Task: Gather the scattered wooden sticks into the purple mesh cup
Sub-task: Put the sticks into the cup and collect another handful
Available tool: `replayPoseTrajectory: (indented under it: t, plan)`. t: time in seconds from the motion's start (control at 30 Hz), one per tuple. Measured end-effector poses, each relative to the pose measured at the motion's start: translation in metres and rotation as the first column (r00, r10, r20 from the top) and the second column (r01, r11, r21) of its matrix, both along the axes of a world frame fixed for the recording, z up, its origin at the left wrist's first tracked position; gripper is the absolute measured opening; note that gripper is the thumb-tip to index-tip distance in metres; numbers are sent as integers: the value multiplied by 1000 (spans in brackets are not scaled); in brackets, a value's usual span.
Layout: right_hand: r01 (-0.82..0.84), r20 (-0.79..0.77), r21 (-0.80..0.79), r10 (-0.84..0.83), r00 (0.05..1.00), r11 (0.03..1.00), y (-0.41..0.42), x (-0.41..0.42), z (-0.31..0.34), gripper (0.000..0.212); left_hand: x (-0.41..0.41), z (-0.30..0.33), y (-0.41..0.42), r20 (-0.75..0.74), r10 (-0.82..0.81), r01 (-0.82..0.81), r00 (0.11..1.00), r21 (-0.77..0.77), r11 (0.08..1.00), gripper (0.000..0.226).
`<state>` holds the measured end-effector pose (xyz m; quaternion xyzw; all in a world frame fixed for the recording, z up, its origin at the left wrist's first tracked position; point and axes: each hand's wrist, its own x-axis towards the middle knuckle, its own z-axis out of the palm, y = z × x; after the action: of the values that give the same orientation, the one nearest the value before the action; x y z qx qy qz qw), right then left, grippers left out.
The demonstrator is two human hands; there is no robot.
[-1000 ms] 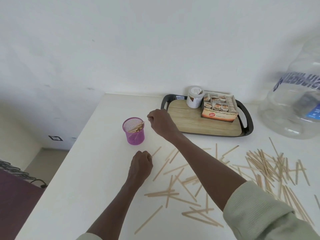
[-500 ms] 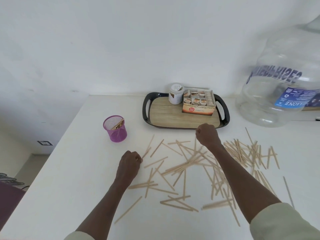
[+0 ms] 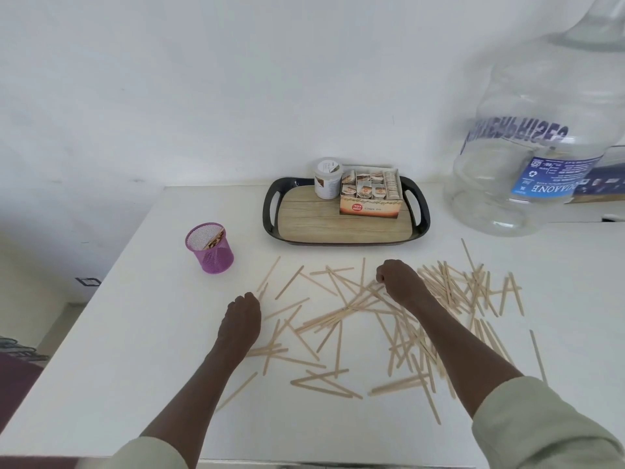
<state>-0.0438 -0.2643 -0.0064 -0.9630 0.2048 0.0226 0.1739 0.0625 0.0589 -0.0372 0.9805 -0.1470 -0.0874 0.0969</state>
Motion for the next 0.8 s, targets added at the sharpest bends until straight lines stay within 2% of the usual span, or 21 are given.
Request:
replayPoseTrajectory:
  t: [0.1, 0.2, 0.27, 0.37, 0.4, 0.5, 0.57, 0.63, 0.73, 0.8]
  plan:
    - [-97, -59, -90, 92, 994, 991, -1, 0, -2, 28, 1, 4, -3, -74, 47, -50, 996, -43, 998, 11]
    - [-158, -118, -144, 141, 983, 977, -1, 1, -5, 31, -2, 9, -4, -84, 47, -51, 995, -43, 998, 37]
    - [-176, -147, -139, 156, 977, 974, -2, 3, -6, 30, -6, 12, -6, -99, 75, -80, 992, -50, 996, 41]
    - [-148, -159, -90, 132, 978, 985, -5, 6, -4, 21, -8, 14, -9, -127, 110, -121, 986, -81, 989, 25]
    - [-132, -146, -83, 119, 982, 988, -6, 8, -3, 18, -9, 16, -8, -131, 100, -112, 986, -80, 990, 15]
    - [-49, -47, -71, 46, 998, 996, -5, 12, 0, 23, -9, 18, -7, -79, -5, 2, 997, -43, 999, 22]
    - [-26, 2, -91, 26, 1000, 996, -1, 15, 1, 23, -11, 17, -10, 14, -19, 21, 1000, -187, 982, 13]
    - [-48, 50, -78, 52, 997, 996, 7, 19, 2, 21, -12, 16, -16, 45, -12, 23, 999, -247, 969, 13]
    - [-181, 76, -77, 187, 979, 980, 25, 23, 1, 18, -11, 23, -25, -163, 99, -147, 982, -317, 937, 25]
    - [-279, 11, -60, 280, 960, 959, 39, 26, -1, 20, -13, 25, -32, -247, 104, -202, 963, -412, 888, 23]
